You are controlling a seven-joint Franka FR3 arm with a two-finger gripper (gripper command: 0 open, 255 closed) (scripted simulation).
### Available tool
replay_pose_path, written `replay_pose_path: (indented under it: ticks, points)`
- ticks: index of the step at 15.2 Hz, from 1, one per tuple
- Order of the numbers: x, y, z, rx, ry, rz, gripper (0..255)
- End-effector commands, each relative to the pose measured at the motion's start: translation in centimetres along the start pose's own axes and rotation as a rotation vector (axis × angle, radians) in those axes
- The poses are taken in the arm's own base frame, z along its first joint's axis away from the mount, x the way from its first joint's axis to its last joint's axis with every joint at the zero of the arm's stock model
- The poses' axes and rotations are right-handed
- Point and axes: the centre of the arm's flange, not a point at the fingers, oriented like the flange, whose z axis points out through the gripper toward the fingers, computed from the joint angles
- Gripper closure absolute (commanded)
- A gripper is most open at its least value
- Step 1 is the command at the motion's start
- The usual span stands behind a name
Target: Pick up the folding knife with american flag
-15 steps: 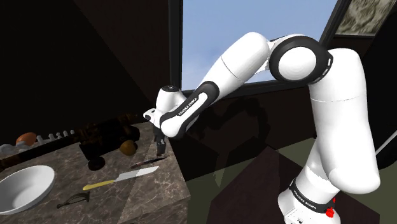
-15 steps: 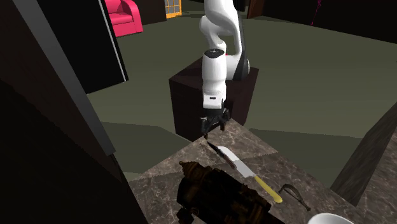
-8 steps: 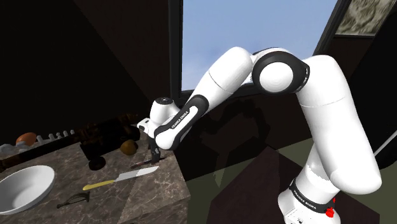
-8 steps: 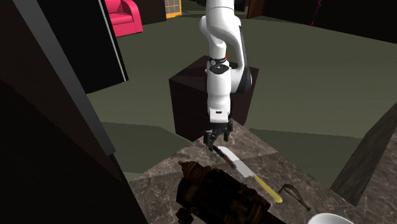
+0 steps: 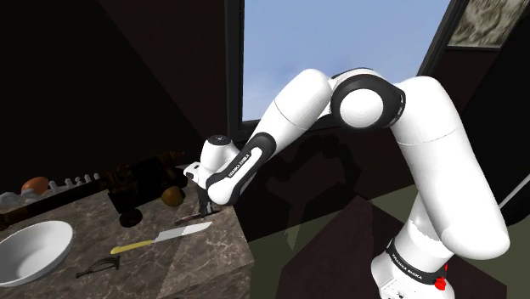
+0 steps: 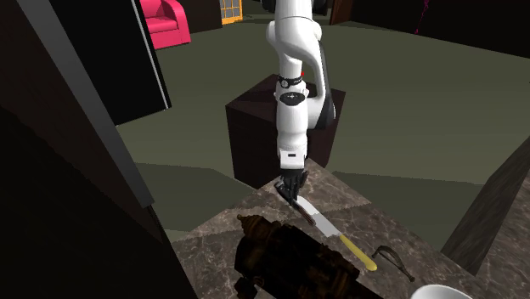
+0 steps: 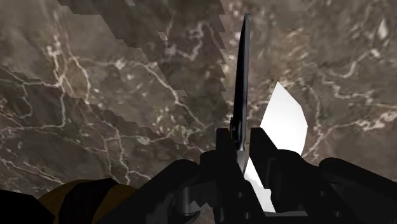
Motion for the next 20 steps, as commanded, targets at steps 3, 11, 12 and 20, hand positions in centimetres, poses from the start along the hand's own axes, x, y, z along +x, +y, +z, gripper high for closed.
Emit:
replay_pose_path:
  ticks: [3, 11, 12, 20]
  points:
    - [0.0, 0.0, 0.0, 0.0, 0.0, 0.0, 255]
    - [0.5, 0.2, -2.0, 0.0, 0.0, 0.0, 255]
    - [0.6, 0.3, -2.6, 0.0, 0.0, 0.0, 255]
    - [1.5, 0.7, -6.7, 0.0, 0.0, 0.0, 255]
